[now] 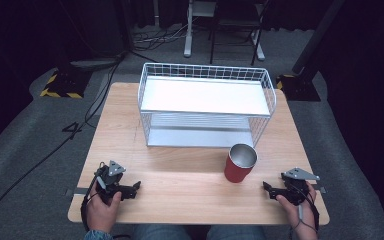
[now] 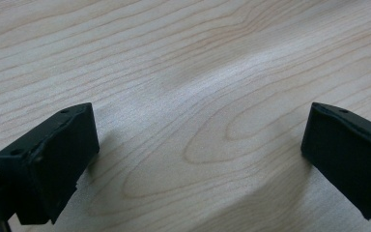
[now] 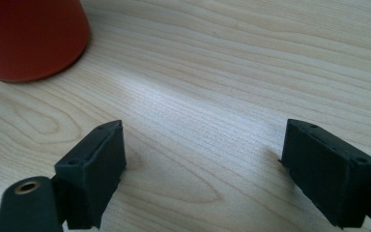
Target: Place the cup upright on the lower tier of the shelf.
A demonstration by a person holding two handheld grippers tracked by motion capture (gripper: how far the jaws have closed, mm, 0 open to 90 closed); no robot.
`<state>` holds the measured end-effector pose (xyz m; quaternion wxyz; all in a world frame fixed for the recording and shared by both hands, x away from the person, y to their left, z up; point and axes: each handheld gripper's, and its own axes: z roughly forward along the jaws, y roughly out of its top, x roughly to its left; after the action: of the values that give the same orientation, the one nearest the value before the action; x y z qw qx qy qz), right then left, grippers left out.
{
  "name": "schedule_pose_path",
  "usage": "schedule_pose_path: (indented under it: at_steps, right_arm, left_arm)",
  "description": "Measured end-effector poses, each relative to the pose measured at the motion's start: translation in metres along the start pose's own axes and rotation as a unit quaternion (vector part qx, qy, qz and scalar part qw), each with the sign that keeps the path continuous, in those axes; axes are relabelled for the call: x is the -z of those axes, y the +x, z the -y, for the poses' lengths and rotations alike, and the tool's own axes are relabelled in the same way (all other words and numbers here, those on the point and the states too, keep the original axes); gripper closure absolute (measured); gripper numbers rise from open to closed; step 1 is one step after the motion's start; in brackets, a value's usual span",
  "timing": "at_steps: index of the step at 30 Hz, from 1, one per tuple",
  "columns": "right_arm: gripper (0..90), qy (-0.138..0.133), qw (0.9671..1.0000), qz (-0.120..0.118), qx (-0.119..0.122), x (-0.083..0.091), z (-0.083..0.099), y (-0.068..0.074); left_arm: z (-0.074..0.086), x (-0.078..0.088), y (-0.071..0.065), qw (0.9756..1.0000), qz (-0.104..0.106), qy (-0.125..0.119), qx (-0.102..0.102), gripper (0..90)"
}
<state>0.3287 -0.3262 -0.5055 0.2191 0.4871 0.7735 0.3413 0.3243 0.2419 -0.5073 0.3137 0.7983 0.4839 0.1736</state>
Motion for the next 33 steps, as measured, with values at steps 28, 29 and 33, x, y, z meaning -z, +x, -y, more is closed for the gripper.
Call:
schedule_pose_path:
  at_steps: [28,29,33]
  right_arm:
    - [16.7,0.000,1.0000,-0.005,0.003,0.0006,0.0001,-0.0009]
    - [18.4,-0.003,1.0000,-0.007,0.006,0.0013,0.0004,-0.0003]
    - [17.0,-0.020,0.9997,-0.008,0.007,0.0054,0.0008,0.0012]
  left_arm:
    - [-0.0009,-0.0009,0.0006,1.0000,0.001,-0.001,-0.001,0.1]
    - [-0.0011,-0.0010,0.0006,1.0000,0.001,-0.001,-0.001,0.1]
    - [-0.0016,-0.0011,0.0009,1.0000,0.002,0.001,-0.002,0.1]
